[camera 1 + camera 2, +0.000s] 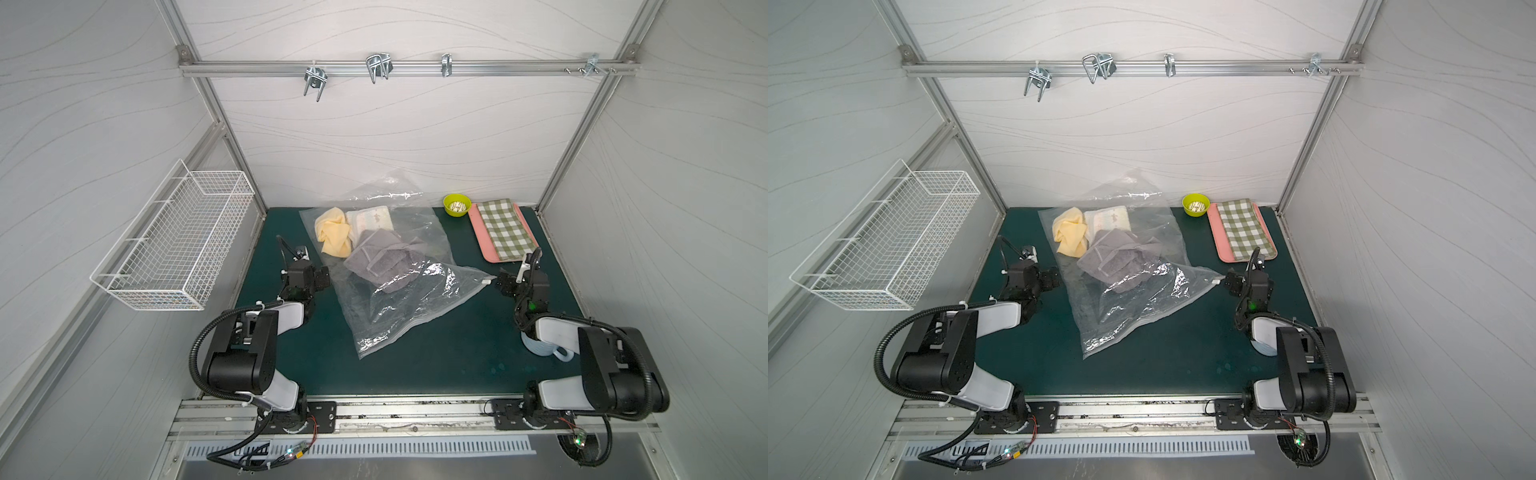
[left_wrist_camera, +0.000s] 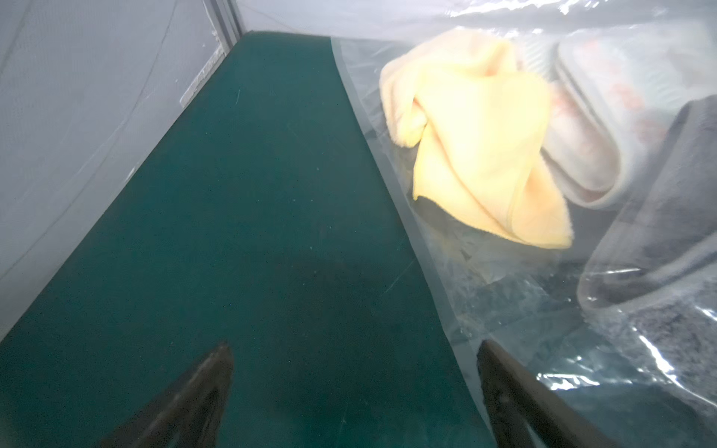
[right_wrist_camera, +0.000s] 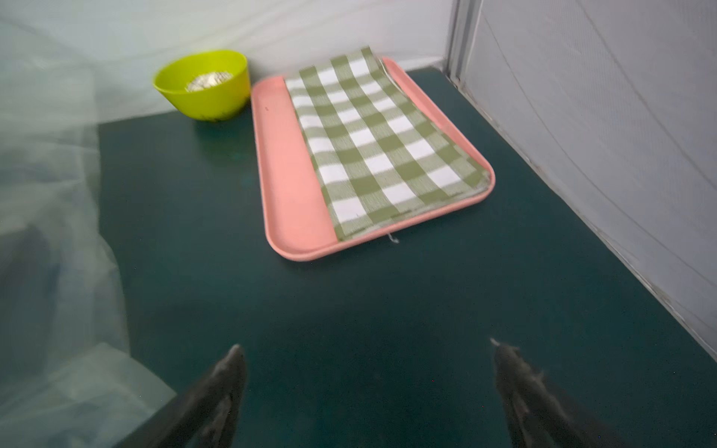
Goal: Place the folded towel into the vacuum bag
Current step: Reset both arms
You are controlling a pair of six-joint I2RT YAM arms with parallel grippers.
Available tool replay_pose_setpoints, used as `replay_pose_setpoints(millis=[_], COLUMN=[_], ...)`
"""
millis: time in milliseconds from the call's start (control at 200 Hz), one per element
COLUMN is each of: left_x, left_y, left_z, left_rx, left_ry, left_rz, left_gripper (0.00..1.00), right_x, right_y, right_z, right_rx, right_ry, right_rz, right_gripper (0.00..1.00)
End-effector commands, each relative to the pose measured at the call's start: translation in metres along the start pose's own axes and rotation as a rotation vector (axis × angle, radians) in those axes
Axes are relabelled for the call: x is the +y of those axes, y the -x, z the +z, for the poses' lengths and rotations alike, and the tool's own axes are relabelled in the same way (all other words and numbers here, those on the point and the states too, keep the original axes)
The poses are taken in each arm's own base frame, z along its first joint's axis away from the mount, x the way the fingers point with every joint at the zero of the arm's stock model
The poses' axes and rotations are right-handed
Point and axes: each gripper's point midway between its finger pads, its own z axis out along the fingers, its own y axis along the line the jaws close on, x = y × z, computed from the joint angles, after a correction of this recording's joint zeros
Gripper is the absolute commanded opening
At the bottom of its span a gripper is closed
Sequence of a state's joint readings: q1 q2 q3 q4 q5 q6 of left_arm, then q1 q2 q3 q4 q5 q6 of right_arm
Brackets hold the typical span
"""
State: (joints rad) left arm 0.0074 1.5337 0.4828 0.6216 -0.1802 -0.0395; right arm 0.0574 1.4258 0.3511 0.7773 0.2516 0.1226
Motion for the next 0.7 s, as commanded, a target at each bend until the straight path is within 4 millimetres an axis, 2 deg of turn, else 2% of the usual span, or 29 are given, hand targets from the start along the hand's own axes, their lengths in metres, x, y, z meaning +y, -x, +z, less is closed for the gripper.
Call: replay_pose_setpoints(millis=[0,35,85,155,205,255,695], left_x=[-0.017,-0.015,-0.014,-0.012,-0.012,-0.011,-0.014], left_y=[0.017,0.014,0.019,0.015,0.018,0.017,0.018], left_z=[-0.006,-0.002,-0.003,-0.003,-0.003,-0.003,-0.004], left_rx=[-0.123,-0.084,-0.140,-0.099,-0.131,-0.127,-0.137], left_ry=[-0.123,-0.110,-0.104,-0.091,-0.088,-0.082,-0.079], left_rz=[0.008,0.006,0.006,0.000,0.002,0.002,0.015], left_gripper=[1.00,1.00,1.00,1.00,1.00,1.00,1.00], right_x=[0.016,0.020,0.021,0.036,0.039,0.043,0.043], right_y=[-0.003,-0.007,-0.008,-0.006,-0.009,-0.007,-0.008], right_z=[0.002,0.004,0.009,0.017,0.019,0.019,0.019], right_rx=[-0.129,-0.102,-0.017,-0.024,0.042,0.013,0.026], right_ry=[0.119,0.145,0.145,0.228,0.257,0.278,0.280], right_rz=[-0.027,-0.034,-0.026,-0.057,-0.053,-0.063,-0.063], right_gripper=[0.99,0.99,0.99,0.99,0.99,0.99,0.99])
